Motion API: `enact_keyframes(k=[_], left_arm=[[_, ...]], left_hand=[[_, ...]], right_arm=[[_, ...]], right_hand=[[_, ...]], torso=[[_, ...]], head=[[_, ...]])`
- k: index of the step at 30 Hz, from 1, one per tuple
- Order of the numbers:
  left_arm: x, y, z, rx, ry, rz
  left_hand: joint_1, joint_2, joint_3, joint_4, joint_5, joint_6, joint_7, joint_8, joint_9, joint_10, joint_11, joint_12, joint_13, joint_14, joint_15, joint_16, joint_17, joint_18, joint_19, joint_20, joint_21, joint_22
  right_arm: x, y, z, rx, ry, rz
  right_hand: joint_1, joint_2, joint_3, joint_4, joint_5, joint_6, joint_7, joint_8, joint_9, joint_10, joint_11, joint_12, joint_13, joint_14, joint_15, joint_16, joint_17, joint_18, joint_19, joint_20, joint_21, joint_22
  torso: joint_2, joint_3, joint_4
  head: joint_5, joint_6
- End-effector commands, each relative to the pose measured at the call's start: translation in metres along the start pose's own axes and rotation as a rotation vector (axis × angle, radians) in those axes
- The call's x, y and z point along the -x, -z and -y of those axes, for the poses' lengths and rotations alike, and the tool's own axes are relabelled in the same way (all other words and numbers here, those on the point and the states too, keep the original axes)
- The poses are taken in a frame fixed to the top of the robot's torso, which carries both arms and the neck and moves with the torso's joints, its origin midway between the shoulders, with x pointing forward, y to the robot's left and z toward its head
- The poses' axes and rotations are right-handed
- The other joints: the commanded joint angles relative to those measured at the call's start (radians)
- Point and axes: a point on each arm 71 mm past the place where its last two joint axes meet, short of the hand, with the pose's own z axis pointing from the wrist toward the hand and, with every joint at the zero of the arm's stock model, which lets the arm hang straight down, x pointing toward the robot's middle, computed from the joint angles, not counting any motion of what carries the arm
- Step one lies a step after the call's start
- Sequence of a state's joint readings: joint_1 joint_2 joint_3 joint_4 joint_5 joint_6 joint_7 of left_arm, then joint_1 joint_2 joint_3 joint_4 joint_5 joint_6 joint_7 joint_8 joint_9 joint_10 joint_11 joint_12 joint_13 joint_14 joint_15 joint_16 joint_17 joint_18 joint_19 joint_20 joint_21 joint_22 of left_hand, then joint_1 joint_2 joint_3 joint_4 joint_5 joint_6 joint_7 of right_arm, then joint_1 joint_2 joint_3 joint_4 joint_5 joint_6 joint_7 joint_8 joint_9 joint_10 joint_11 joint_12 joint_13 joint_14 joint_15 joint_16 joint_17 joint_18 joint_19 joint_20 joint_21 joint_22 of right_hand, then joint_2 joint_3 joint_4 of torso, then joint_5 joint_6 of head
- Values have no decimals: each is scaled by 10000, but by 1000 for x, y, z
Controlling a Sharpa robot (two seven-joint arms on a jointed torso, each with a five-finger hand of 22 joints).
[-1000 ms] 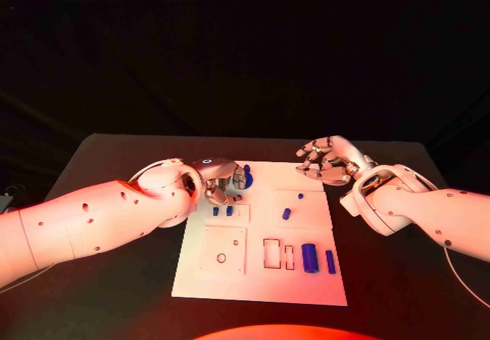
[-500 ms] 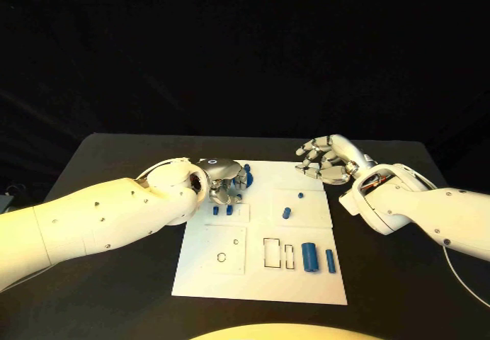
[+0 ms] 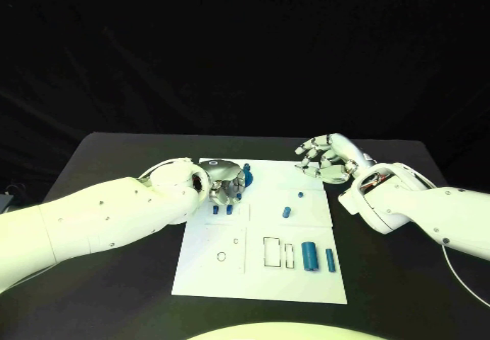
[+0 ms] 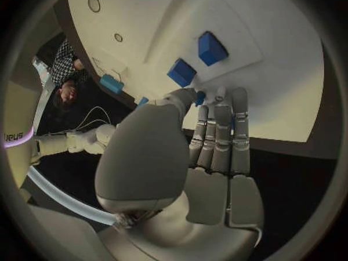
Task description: Assemble the parts on the task board
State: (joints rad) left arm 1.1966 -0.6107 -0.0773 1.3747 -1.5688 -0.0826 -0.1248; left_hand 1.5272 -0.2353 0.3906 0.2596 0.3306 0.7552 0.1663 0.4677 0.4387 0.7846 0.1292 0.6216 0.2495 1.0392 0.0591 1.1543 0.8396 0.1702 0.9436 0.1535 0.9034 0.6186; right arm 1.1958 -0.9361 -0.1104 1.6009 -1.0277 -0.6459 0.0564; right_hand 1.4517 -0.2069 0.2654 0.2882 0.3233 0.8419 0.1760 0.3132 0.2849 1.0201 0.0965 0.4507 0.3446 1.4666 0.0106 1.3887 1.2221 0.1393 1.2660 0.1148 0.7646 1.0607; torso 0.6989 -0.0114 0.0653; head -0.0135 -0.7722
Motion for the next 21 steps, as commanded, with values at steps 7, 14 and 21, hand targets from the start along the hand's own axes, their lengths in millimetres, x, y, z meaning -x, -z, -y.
enact_keyframes(k=[7,14,21], left_arm=[[-3,-2,3,-220,-74,-241],[-4,-3,4,-300,-24,-287],[-5,-4,5,-360,35,-259]], left_hand=[[266,87,322,-22,-24,418,-239,-287,-322,637,-311,-303,-345,220,-265,564,119,142,-102,-201,437,358],[260,106,381,-22,-57,636,-282,-403,-403,906,-370,-501,-508,380,-322,821,250,135,-154,-257,578,489],[308,153,439,-83,-60,801,-313,-476,-426,1156,-419,-626,-607,555,-355,1069,405,134,-156,-278,715,604]], right_arm=[[0,0,-2,149,-10,57],[0,0,-2,147,-17,54],[0,0,-2,141,-20,50]], right_hand=[[-67,-43,59,3,94,62,25,-37,-17,81,11,-88,-48,63,65,-48,-15,69,-27,14,-32,4],[-67,-43,59,3,94,62,25,-37,-17,81,11,-88,-48,63,65,-48,-15,69,-27,14,-32,4],[-86,-42,73,4,109,63,26,-40,-22,95,11,-100,-69,67,66,-42,-5,67,-20,15,-19,17]], torso=[[-3,0,15],[-5,-2,2],[-6,0,8]], head=[[6,-19],[6,-32],[0,-32]])
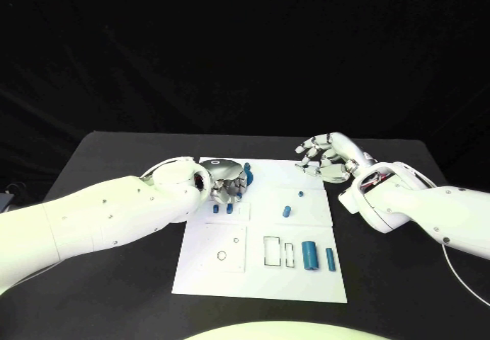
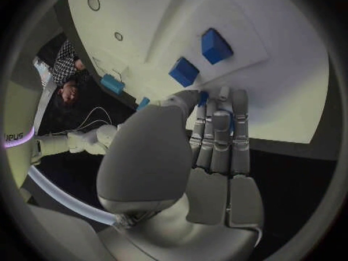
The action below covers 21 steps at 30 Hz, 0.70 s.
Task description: Assemble the parts on the task board
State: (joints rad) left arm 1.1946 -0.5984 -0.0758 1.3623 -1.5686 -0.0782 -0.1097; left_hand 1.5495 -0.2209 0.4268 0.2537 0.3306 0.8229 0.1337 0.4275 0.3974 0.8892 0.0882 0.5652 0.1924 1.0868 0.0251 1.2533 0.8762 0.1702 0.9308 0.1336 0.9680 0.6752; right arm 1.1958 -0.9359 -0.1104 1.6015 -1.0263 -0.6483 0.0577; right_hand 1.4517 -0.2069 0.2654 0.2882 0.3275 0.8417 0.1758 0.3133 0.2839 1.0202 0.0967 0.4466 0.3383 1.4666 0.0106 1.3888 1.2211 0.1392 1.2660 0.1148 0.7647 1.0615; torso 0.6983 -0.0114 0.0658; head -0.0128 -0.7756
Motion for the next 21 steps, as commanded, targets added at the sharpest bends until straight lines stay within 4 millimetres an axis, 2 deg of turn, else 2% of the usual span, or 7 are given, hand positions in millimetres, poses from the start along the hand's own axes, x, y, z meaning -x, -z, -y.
enact_keyframes(k=[1,7,11,16,17,18,21], left_arm=[[-4,-1,3,-206,39,-200],[-4,-1,3,-207,84,-149],[-3,-1,2,-207,121,-126],[-3,-1,1,-120,147,-42],[-3,-1,1,-104,153,-3],[-3,-1,1,-92,159,43],[-2,0,0,-80,188,190]], left_hand=[[64,40,85,-24,-69,246,1,-73,-7,266,-34,-89,-60,238,-34,224,192,137,-8,-89,132,83],[58,149,150,-82,-96,736,-62,-103,25,848,-150,-316,-166,835,-119,716,741,141,94,-147,360,248],[88,207,227,-174,-106,994,-85,-178,36,1184,-195,-591,-256,985,-165,850,819,103,225,-177,580,496],[117,289,347,-361,-125,1336,-68,-272,72,1689,-243,-957,-327,1391,-206,1137,1196,-16,690,-217,1133,1205],[154,278,407,-485,-134,1403,-55,-348,76,1829,-255,-1121,-347,1746,-194,1363,1557,-116,1078,-238,1526,1717],[165,279,448,-550,-137,1428,-35,-401,74,1912,-241,-1209,-353,1832,-210,1418,1631,-143,1184,-239,1656,1881],[196,260,512,-656,-141,1446,-25,-485,66,1986,-235,-1341,-365,1821,-212,1417,1560,-125,1125,-243,1669,1857]], right_arm=[[0,0,-1,128,-6,30],[0,0,-1,107,-7,28],[0,0,-1,107,-9,26],[0,0,-2,116,-13,29],[0,0,-2,115,-13,30],[0,0,-2,115,-14,32],[-1,0,-2,114,-16,37]], right_hand=[[-94,-41,79,4,72,67,28,-40,-15,100,9,-64,-14,61,67,-54,-17,70,-25,16,-34,1],[-94,-41,79,4,72,67,28,-40,-15,100,9,-64,-14,61,67,-54,-17,70,-25,16,-34,1],[-94,-41,79,4,72,67,28,-40,-15,100,9,-64,-14,61,67,-54,-17,70,-25,16,-34,1],[-94,-41,79,4,72,67,28,-40,-15,100,9,-64,-14,61,67,-54,-17,70,-25,16,-34,1],[-94,-41,79,4,72,67,28,-40,-15,100,9,-64,-14,61,67,-54,-17,70,-25,16,-34,1],[-94,-41,79,4,72,67,28,-40,-15,100,9,-64,-14,61,67,-54,-17,70,-25,16,-34,1],[-96,-41,83,3,75,68,27,-40,-16,104,9,-66,-18,60,66,-55,-21,70,-26,16,-36,1]], torso=[[-4,0,3],[-4,1,2],[-2,6,2],[-4,3,-2],[-4,4,-1],[-4,4,0],[-4,3,-3]], head=[[-11,2],[-12,-2],[-15,0],[-11,6],[-12,7],[-10,6],[-3,20]])
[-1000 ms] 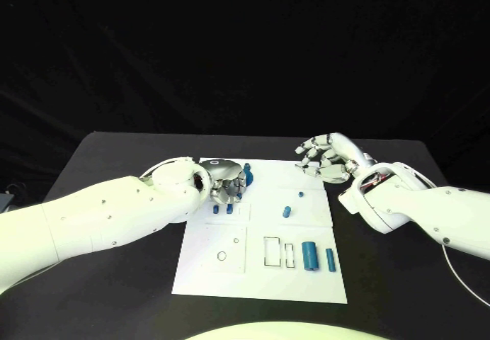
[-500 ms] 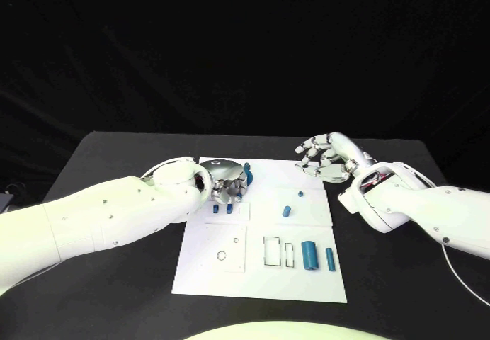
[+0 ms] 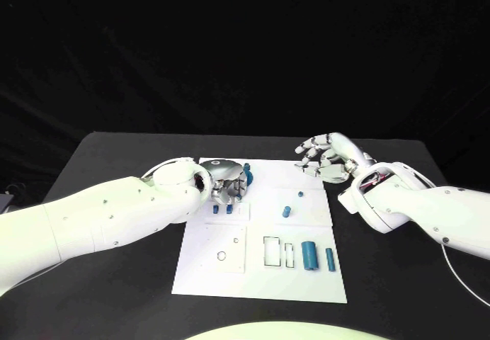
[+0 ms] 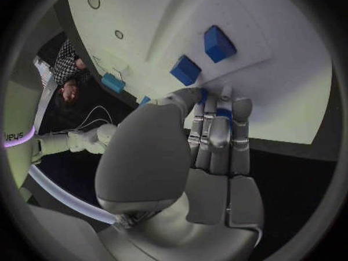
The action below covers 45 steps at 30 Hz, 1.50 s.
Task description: Assemble the parts on the task board
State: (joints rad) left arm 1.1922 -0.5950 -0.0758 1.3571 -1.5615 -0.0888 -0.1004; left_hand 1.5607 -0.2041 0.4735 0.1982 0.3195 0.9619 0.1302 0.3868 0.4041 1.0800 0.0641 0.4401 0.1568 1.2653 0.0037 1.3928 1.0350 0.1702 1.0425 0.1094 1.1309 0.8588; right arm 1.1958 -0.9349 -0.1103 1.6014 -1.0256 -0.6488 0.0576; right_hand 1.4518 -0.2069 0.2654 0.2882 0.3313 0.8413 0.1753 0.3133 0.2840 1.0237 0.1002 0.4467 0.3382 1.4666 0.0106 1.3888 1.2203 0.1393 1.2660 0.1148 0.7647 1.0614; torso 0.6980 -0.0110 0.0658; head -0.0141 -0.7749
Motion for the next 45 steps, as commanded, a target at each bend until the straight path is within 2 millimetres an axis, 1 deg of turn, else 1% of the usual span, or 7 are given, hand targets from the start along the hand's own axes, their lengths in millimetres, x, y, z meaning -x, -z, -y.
enact_keyframes(k=[1,7,21,25,28,33,45], left_arm=[[-2,1,0,-14,116,167],[1,7,-1,-28,459,453],[22,31,-16,231,2038,1193],[24,38,-25,422,2228,1238],[24,41,-30,563,2283,1116],[22,41,-33,580,2053,815],[17,34,-35,515,1457,407]], left_hand=[[75,86,85,-139,-37,43,25,-142,-13,95,24,-185,-24,74,12,47,11,-139,48,1,107,107],[9,84,128,-163,-45,64,42,-221,-18,144,43,-325,-38,171,24,112,123,-165,127,16,218,248],[-190,50,171,-208,-49,236,43,-327,18,370,51,-589,-29,389,30,249,304,-233,422,46,508,637],[-265,51,165,-178,-53,258,39,-350,26,396,54,-646,-30,398,37,255,299,-237,433,53,519,657],[-292,39,158,-170,-55,263,36,-361,28,403,55,-671,-30,392,38,252,278,-234,423,55,511,645],[-331,22,147,-163,-59,278,26,-377,34,425,47,-709,-29,315,40,208,143,-212,339,59,447,548],[-443,-34,107,-132,-68,320,-17,-424,49,494,20,-817,-24,221,28,160,13,-193,246,56,379,474]], right_arm=[[0,0,-1,111,-6,38],[0,0,-1,84,-1,69],[1,0,1,-21,12,127],[1,0,1,-33,8,146],[1,0,1,-40,9,156],[1,0,1,-49,6,152],[1,0,1,-53,-7,123]], right_hand=[[-108,-43,100,-1,50,75,30,-42,-21,84,-28,-76,-39,56,66,-63,-29,71,-27,17,-43,2],[-84,-36,161,-22,86,78,24,-47,-32,115,-38,-99,-83,58,59,-62,-27,72,-20,15,-35,16],[-39,-22,260,-43,116,79,22,-57,-49,158,-44,-131,-146,67,50,-51,-12,71,-5,9,-17,41],[-48,-24,264,-37,114,79,24,-58,-51,161,-42,-134,-152,67,50,-51,-14,70,-3,9,-15,44],[-48,-24,264,-37,114,79,24,-58,-51,161,-42,-134,-152,67,50,-51,-14,70,-3,9,-15,44],[-48,-24,264,-37,114,79,24,-58,-51,161,-42,-134,-152,67,50,-51,-14,70,-3,9,-15,44],[-65,-31,277,-29,109,79,25,-61,-56,176,-41,-141,-170,68,51,-53,-19,63,13,9,21,70]], torso=[[1,-3,-5],[4,-18,-9],[-37,3,42],[-4,-7,5],[-12,-10,9],[-7,-8,22],[6,-1,-10]], head=[[12,22],[-21,58],[-42,50],[-27,59],[-38,51],[-22,13],[0,-4]])
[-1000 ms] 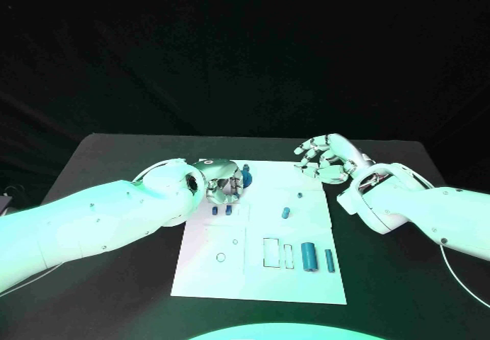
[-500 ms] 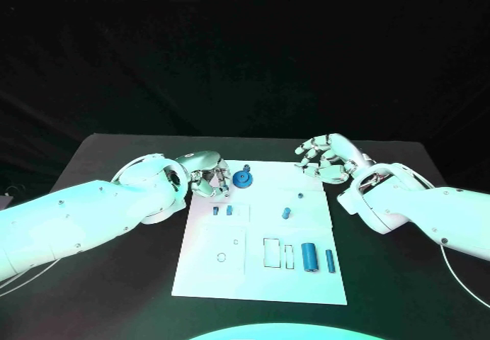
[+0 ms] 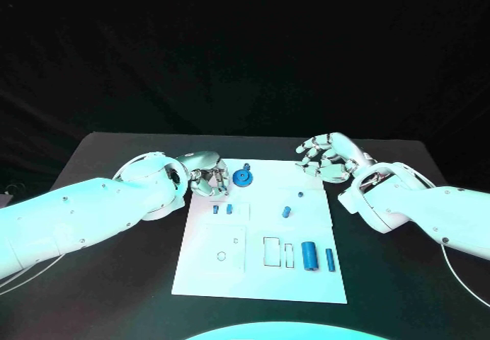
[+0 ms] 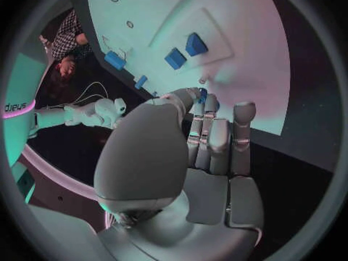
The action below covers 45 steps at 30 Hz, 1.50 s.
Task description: Assemble the parts on the task board
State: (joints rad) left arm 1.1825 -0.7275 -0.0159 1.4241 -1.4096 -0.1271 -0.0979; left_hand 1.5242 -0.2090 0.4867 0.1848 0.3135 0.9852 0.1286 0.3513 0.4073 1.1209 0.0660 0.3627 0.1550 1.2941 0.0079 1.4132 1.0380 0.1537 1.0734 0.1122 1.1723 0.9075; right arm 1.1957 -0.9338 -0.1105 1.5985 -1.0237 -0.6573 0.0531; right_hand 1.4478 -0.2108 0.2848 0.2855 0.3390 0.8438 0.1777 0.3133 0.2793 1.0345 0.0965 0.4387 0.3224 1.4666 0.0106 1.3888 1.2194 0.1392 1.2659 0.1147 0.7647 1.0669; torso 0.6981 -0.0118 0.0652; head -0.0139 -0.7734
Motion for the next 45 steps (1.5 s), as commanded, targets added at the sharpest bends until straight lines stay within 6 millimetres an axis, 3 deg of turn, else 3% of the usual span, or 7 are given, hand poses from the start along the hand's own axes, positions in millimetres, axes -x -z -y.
enact_keyframes(k=[1,45], left_arm=[[-3,-2,2,-238,-318,-390],[-25,-10,7,-337,-533,-1356]], left_hand=[[-78,15,-25,2,-8,88,-1,-68,17,84,1,-43,-5,-67,-14,-44,-16,-28,-64,28,-35,-13],[-85,-59,-107,-101,-43,214,-19,-105,63,279,-48,-60,106,-87,-46,-33,-29,-58,15,2,36,138]], right_arm=[[0,0,-1,18,-10,29],[-1,-1,-2,46,-25,9]], right_hand=[[-25,8,83,-2,31,53,1,-61,-10,68,-4,-61,-11,67,51,-53,-10,63,14,9,21,16],[-39,0,114,1,30,56,-2,-65,-18,103,-8,-67,-40,74,49,-48,-5,63,20,8,21,23]], torso=[[4,10,2],[-5,10,10]], head=[[-2,-19],[37,-67]])
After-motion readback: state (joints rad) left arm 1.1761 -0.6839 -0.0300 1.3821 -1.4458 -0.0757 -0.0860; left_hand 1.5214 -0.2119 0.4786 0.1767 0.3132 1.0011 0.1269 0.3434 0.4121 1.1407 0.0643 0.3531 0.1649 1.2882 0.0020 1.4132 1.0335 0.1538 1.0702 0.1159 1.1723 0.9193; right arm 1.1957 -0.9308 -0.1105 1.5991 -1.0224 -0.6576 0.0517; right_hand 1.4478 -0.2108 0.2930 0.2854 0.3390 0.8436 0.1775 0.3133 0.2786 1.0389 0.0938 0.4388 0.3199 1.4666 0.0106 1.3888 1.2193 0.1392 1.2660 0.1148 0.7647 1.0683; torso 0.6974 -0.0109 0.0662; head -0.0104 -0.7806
